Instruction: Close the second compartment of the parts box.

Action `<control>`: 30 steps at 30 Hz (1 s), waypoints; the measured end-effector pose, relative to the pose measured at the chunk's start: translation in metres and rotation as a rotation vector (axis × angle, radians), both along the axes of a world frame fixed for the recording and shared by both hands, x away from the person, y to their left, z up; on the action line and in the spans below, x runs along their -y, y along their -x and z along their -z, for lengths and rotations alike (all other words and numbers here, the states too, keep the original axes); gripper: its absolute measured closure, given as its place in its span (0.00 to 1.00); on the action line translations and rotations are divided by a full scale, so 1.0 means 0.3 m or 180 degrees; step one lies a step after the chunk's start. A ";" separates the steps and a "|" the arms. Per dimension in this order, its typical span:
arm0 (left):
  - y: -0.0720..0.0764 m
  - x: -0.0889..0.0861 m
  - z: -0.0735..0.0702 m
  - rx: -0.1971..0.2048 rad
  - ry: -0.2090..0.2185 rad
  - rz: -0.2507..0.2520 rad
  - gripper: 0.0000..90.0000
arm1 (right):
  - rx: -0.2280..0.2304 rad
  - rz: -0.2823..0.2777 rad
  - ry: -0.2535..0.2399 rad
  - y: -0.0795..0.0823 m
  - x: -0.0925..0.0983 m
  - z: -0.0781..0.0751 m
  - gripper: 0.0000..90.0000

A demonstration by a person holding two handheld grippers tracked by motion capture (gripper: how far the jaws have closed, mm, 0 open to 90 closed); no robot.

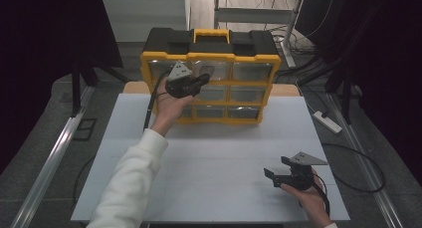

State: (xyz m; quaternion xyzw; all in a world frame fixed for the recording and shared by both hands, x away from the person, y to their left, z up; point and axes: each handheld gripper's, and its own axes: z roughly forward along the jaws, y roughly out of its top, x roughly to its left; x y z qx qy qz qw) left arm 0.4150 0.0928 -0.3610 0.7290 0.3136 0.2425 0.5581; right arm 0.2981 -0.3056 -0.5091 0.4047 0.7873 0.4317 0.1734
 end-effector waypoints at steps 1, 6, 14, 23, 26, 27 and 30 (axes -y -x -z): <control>0.013 -0.002 0.003 0.0002 0.0001 0.0018 0.97 | -0.0001 0.0001 -0.0004 0.000 0.000 0.000 0.15; 0.079 -0.015 0.020 0.0016 -0.0017 0.0115 0.97 | -0.0005 -0.0014 0.0007 0.002 -0.006 0.000 0.15; 0.203 -0.057 0.062 -0.0013 -0.0005 0.0254 0.96 | -0.0005 -0.0019 0.0017 0.001 -0.007 0.001 0.15; 0.348 -0.105 0.141 -0.0159 -0.0030 0.0189 0.54 | -0.0010 -0.0023 0.0019 0.001 -0.009 0.001 0.15; 0.400 -0.118 0.179 -0.0188 -0.0094 0.0187 0.41 | -0.0002 -0.0028 0.0024 0.000 -0.011 0.001 0.15; 0.415 -0.123 0.191 -0.0208 -0.0125 0.0194 0.36 | -0.0006 -0.0027 0.0025 0.000 -0.011 0.001 0.15; 0.457 -0.135 0.224 -0.0233 -0.0170 0.0181 0.30 | -0.0004 -0.0022 0.0015 0.000 -0.010 0.000 0.15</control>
